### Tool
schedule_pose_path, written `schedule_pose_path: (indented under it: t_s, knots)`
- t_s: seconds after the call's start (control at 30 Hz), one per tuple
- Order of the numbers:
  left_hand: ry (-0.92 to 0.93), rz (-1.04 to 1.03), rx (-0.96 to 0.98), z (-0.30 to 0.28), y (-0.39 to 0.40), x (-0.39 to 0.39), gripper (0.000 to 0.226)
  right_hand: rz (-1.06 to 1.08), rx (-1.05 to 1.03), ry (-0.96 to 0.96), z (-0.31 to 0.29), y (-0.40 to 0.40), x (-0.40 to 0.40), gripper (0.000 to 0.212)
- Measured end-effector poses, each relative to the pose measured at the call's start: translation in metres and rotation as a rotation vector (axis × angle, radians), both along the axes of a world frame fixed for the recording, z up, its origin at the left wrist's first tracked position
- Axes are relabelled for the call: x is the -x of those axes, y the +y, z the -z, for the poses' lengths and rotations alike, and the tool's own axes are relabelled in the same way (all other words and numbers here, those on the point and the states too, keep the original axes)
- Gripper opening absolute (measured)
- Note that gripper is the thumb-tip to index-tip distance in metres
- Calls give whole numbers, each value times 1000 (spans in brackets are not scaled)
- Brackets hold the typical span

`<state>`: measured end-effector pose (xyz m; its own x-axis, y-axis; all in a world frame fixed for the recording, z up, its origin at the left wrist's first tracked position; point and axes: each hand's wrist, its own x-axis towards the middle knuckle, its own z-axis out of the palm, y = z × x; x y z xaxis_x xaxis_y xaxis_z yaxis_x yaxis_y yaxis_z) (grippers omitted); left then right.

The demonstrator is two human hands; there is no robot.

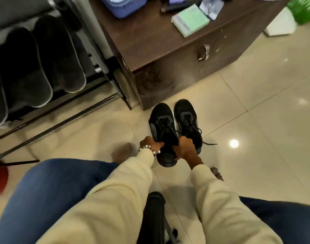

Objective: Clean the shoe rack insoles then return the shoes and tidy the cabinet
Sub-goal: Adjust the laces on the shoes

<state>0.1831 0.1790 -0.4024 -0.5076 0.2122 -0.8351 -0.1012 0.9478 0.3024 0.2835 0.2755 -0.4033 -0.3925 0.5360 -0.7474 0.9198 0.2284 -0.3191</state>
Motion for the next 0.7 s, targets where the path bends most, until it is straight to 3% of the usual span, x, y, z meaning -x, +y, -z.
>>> schedule_pose_path:
  t_s: [0.3,0.7]
  knots:
    - [51,-84,-243,-129,-32,-7,44,119,10,145,-134,-27,-21,25]
    - [91,-241,-465,-184,-82,-10,51,173,-45,319,-199,-66,-17,18]
